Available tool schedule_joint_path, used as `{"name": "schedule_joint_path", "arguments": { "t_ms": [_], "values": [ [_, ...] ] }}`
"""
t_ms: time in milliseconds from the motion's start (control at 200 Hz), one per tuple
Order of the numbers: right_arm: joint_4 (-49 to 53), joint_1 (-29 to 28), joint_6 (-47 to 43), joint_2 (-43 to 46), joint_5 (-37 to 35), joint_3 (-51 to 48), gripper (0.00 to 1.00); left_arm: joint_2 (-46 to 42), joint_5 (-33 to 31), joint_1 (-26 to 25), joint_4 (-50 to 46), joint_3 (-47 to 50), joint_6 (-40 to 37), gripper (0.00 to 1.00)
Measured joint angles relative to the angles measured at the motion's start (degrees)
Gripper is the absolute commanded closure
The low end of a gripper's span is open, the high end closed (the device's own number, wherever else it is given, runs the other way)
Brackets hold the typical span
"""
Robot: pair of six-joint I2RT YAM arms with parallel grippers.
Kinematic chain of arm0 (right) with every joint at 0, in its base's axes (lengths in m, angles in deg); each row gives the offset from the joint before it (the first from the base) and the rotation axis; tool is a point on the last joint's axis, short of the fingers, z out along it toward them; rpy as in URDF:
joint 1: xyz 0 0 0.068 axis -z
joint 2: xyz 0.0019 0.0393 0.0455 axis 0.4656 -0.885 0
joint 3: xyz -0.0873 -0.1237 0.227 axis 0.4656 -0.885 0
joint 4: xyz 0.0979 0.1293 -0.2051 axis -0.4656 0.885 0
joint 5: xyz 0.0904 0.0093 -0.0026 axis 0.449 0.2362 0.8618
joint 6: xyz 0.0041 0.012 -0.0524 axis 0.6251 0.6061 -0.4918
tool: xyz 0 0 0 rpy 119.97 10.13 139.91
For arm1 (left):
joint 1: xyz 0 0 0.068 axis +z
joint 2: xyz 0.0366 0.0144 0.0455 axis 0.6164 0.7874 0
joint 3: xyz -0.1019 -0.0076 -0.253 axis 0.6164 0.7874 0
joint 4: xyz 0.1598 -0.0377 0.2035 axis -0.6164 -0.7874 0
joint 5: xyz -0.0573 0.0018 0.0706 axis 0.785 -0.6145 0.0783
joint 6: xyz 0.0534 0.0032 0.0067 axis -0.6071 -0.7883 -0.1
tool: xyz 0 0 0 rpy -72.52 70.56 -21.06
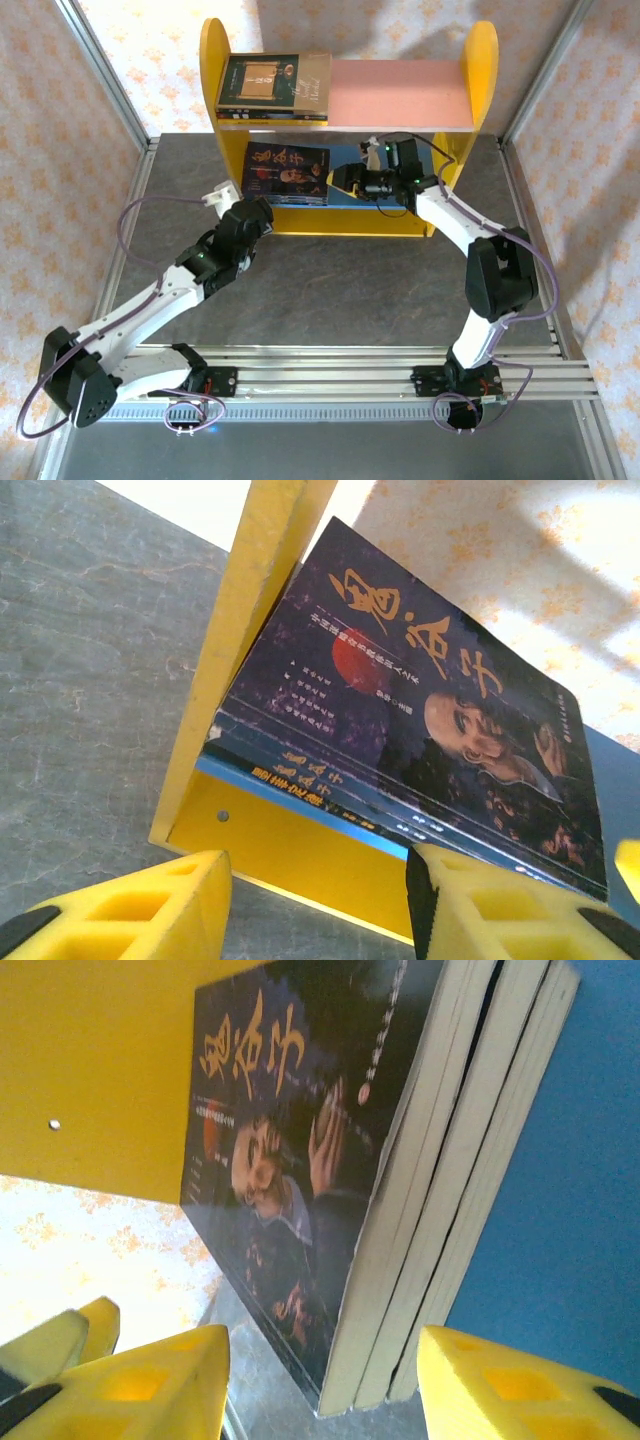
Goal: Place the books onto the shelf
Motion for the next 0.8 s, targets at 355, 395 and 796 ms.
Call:
{"name": "schedule_joint_path", "arguments": {
  "t_ms": [355,395,796],
  "values": [
    [-0.6,-2.9,0.3,1.4,-0.8,-2.2,0.52,7.4,5.1,3.2,-0.2,-2.8,-0.9,0.50],
    [-0.6,-3.1,0.3,1.4,-0.8,-2.2,0.52,7.6,5.5,3.5,-0.2,-2.8,-1.0,0.50],
    [-1.3,-3.5,1.5,1.2,-0.7,-2.2,0.52,7.8,7.3,5.0,-0.2,-2.8,-1.4,0.50]
  ]
}}
